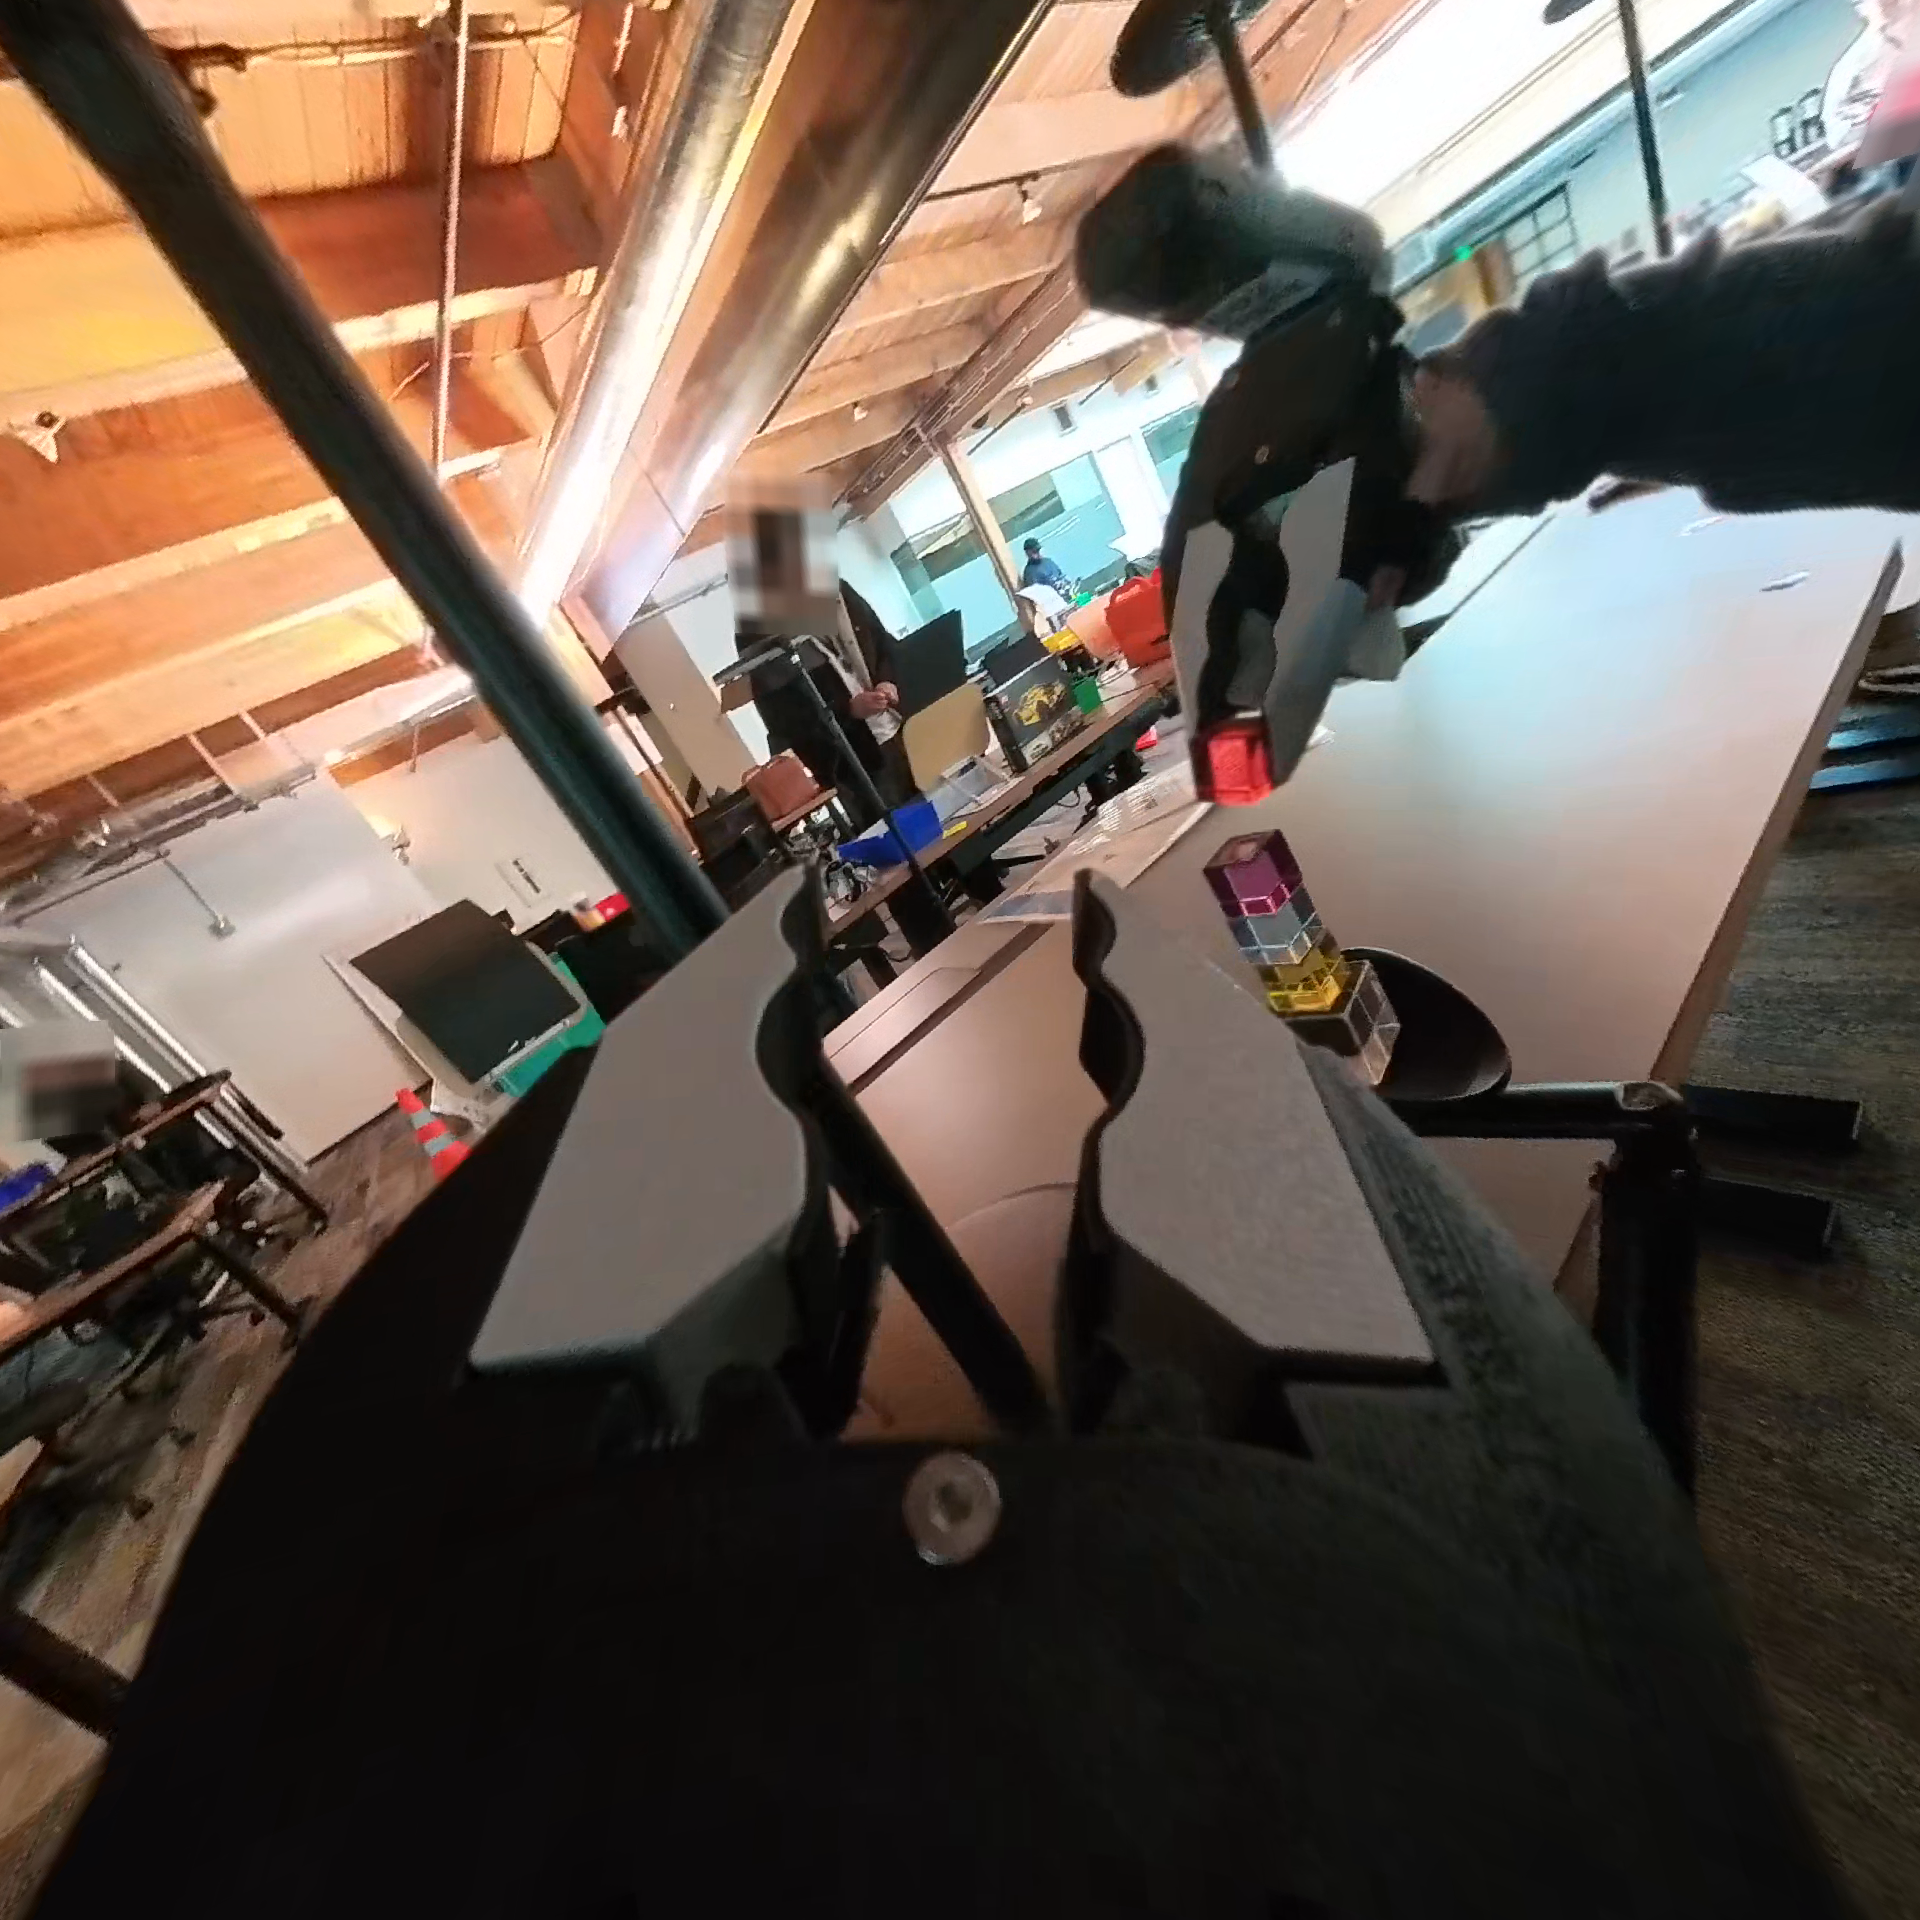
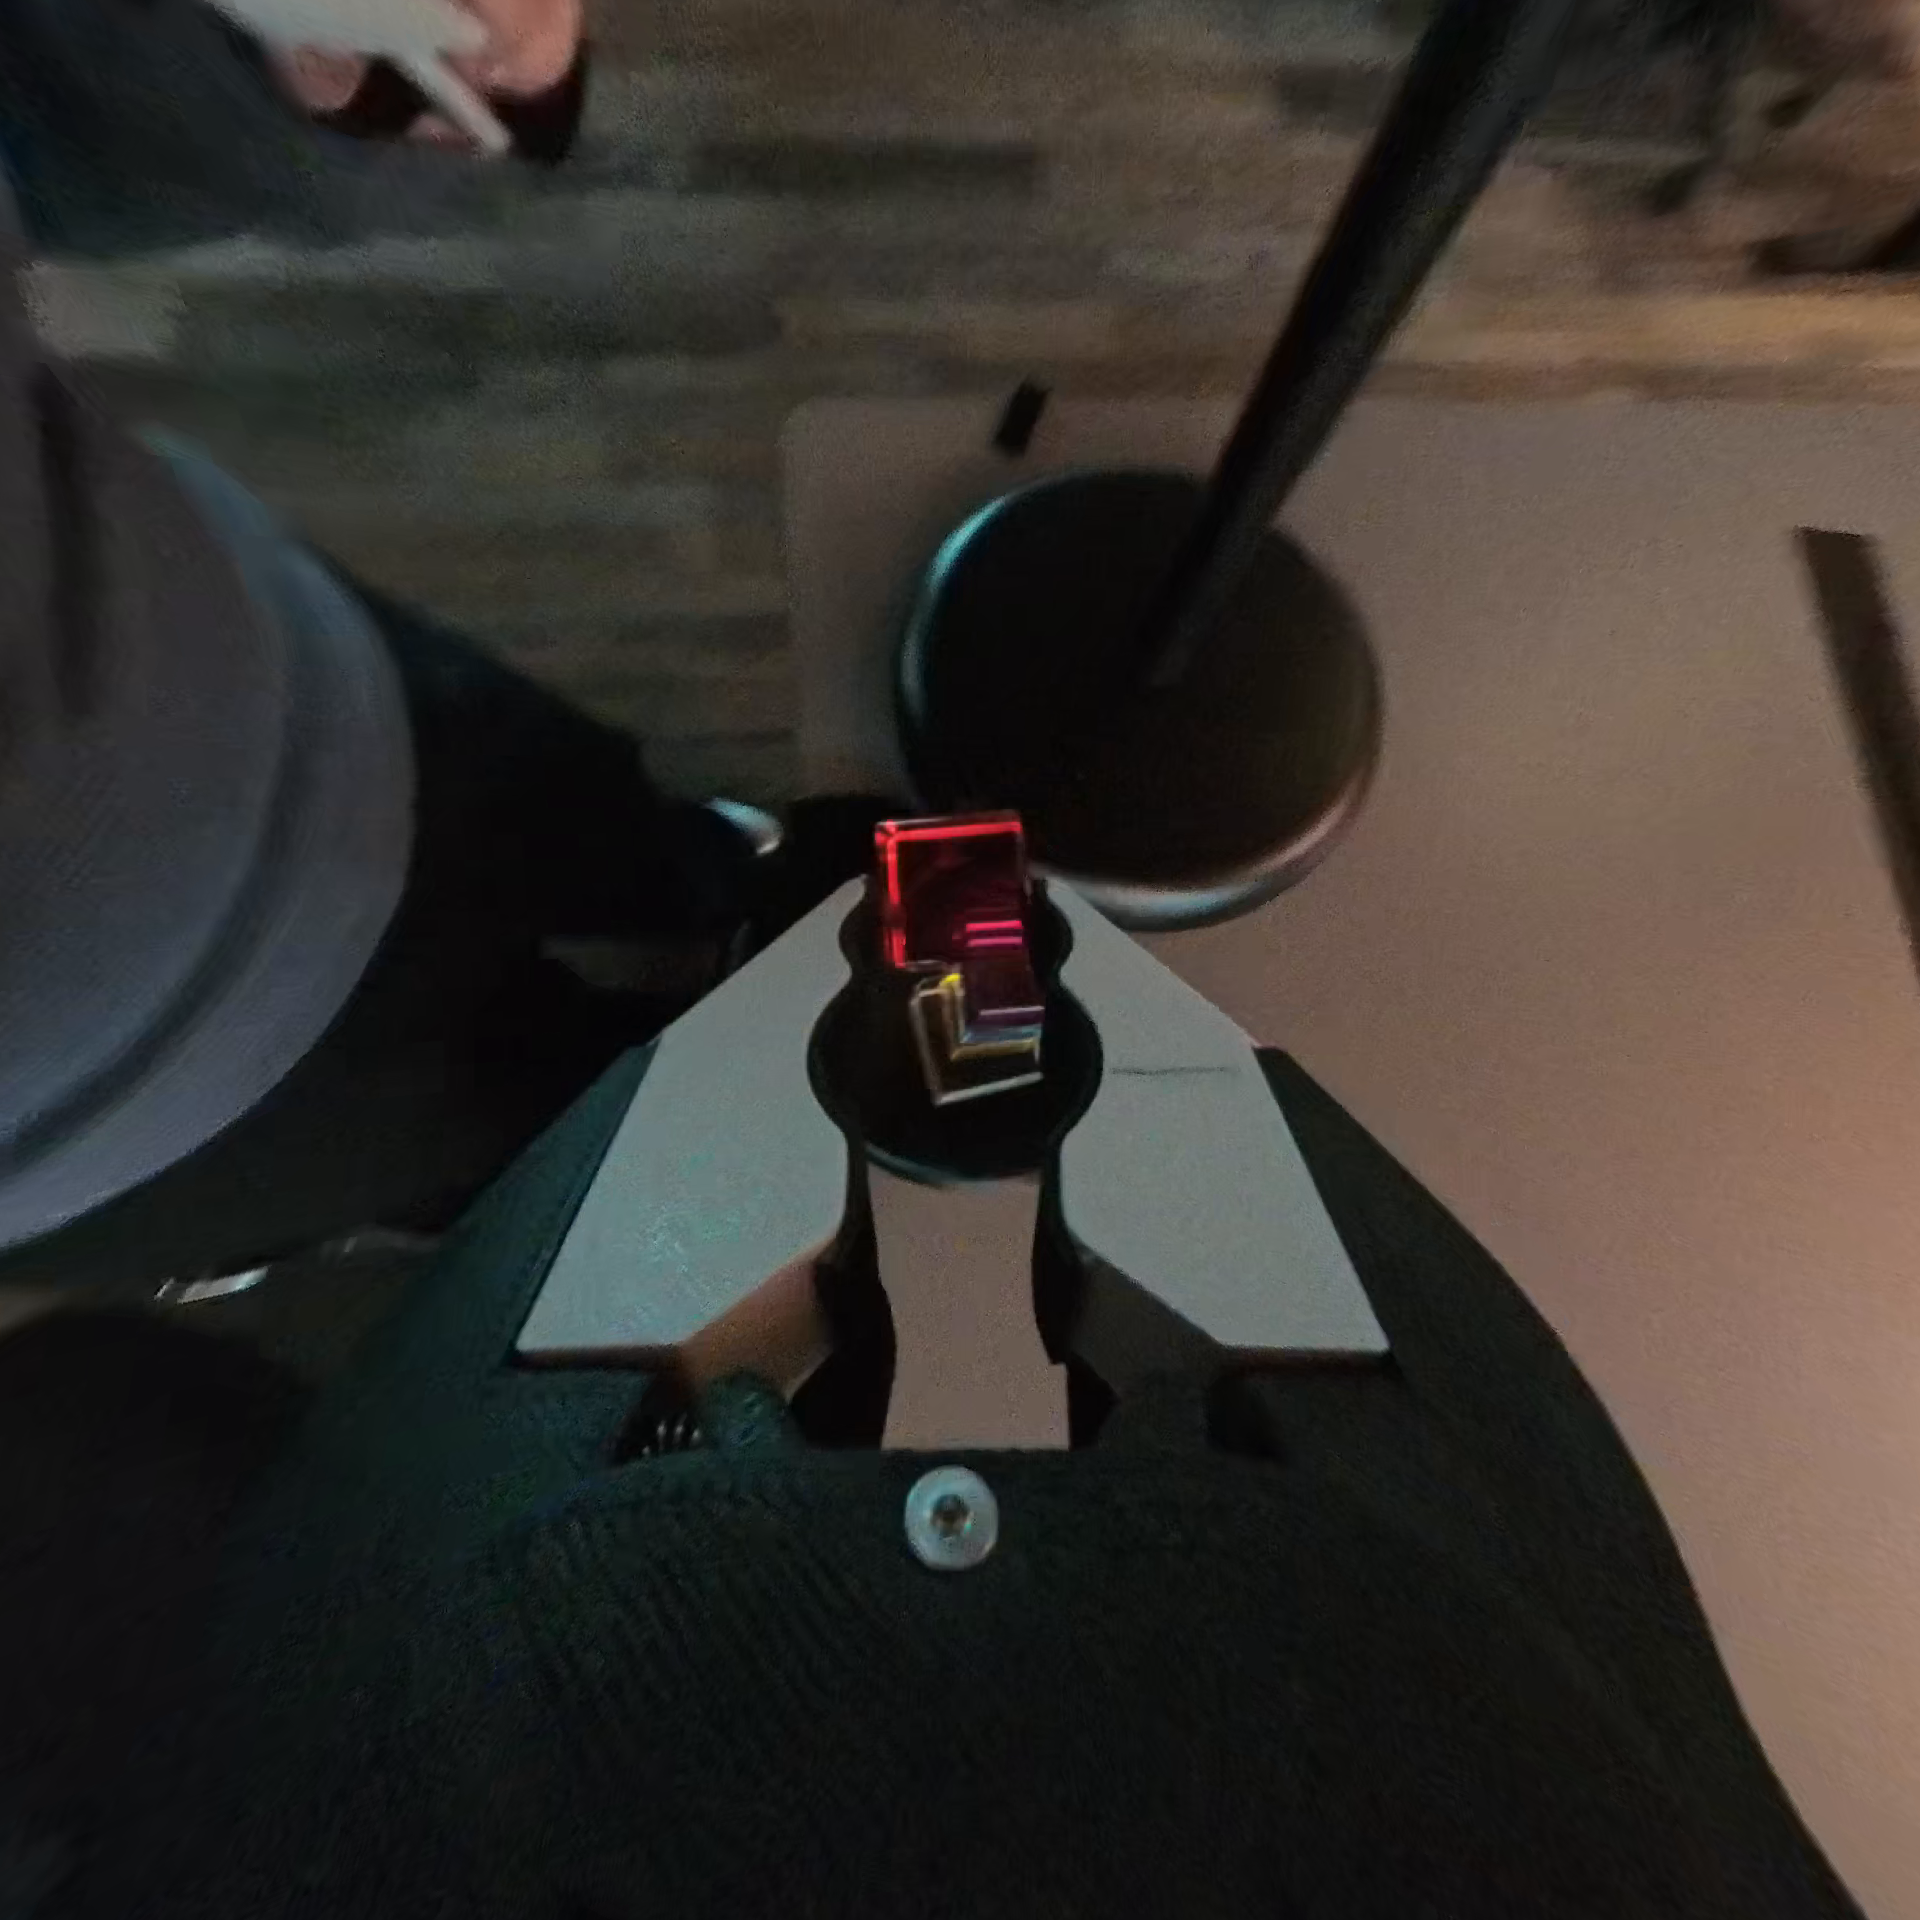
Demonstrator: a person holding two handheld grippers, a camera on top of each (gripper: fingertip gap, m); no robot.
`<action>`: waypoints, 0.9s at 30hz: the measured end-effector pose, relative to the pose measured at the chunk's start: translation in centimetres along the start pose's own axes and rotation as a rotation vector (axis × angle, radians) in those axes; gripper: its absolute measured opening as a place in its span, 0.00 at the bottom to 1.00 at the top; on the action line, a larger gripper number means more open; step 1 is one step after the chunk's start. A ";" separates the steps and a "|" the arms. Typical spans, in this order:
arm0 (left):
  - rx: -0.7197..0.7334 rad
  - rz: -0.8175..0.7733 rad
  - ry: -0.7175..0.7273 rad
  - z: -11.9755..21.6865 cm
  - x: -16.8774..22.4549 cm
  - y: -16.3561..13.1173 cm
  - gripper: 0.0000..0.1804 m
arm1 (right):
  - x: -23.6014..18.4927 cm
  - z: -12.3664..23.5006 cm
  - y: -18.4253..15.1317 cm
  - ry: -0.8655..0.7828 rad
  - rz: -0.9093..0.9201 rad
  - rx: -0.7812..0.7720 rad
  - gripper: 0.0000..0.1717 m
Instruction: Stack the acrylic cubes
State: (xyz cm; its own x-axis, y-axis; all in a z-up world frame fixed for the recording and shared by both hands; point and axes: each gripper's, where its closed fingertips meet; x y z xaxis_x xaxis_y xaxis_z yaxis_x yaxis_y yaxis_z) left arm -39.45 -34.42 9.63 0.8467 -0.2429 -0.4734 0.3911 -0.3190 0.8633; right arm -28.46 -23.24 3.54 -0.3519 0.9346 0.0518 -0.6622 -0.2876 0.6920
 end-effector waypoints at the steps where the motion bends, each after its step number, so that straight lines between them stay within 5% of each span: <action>1: -0.002 0.013 0.008 0.2 -0.2 -0.1 0.26 | 0.1 -0.2 -0.4 0.044 -0.004 -0.030 0.15; 21: -0.046 0.073 0.072 1.6 -1.5 -1.9 0.25 | 1.4 -1.8 -2.2 0.149 -0.018 -0.142 0.15; 27: -0.046 0.108 0.075 1.9 -2.1 -2.1 0.27 | 1.6 -0.9 -1.6 0.091 -0.066 -0.071 0.34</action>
State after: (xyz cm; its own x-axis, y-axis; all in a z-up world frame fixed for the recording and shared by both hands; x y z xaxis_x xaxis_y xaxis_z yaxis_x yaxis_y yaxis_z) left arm -42.77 -34.98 8.52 0.9088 -0.2037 -0.3642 0.3109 -0.2517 0.9165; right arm -28.55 -21.47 1.88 -0.3623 0.9301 -0.0605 -0.7300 -0.2428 0.6389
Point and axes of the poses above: each gripper's, where its closed fingertips meet, z back along the fingers, y out of its top, x = y × z across the jaws
